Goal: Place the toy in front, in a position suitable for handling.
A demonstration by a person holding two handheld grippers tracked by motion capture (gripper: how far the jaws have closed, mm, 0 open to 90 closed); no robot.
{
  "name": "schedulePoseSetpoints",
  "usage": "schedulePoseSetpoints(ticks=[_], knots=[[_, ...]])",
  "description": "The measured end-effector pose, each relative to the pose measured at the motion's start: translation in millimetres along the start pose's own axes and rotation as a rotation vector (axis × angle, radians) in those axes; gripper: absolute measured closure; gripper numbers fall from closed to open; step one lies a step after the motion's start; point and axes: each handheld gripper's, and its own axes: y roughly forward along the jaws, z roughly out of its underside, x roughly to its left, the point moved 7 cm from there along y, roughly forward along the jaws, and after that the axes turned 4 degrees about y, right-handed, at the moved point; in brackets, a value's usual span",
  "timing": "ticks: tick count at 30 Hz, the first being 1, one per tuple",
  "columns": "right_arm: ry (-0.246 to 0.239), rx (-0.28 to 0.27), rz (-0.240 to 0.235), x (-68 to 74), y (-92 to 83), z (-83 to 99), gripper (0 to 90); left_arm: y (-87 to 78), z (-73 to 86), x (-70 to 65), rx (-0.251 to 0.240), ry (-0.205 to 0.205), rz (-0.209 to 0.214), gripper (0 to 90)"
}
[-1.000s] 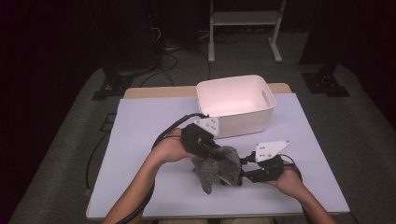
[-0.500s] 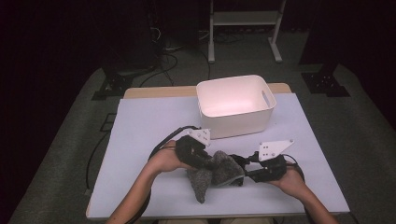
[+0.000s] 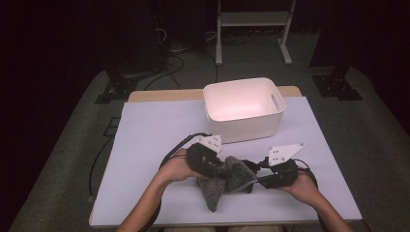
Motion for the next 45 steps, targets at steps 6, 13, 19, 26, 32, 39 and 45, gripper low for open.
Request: schedulePoseSetpoints(ticks=[6,13,19,26,32,39,45], knots=[[0.007,-0.004,0.01,-0.9,-0.2,0.8,59.4,3.5,-1.9,1.0,-0.009,-0.025,-0.035,56.6],[-0.013,0.024,0.002,2.8,-2.0,0.2,59.7,3.3,-0.2,-0.2,-0.016,0.003,-0.018,74.0],[0.015,0.04,-0.016,0.2,-1.1,-1.3,58.2,2.8,1.4,-2.5,-0.027,0.009,-0.02,74.8],[0.013,0.175,-0.05,4.2,18.1,3.4,54.4,5.3,2.2,-9.1,-0.032,0.023,0.02,75.6],[-0.039,0.157,-0.028,8.0,24.4,2.1,55.4,1.3,6.1,-8.4,-0.04,0.016,0.012,76.0],[-0.052,0.089,-0.037,8.6,35.2,-11.7,55.5,-24.6,7.5,-7.9,-0.04,0.017,-0.022,76.1],[-0.065,0.024,-0.1,15.7,68.1,-38.6,55.5,-57.1,22.8,-13.0,0.006,0.002,-0.079,76.1]])
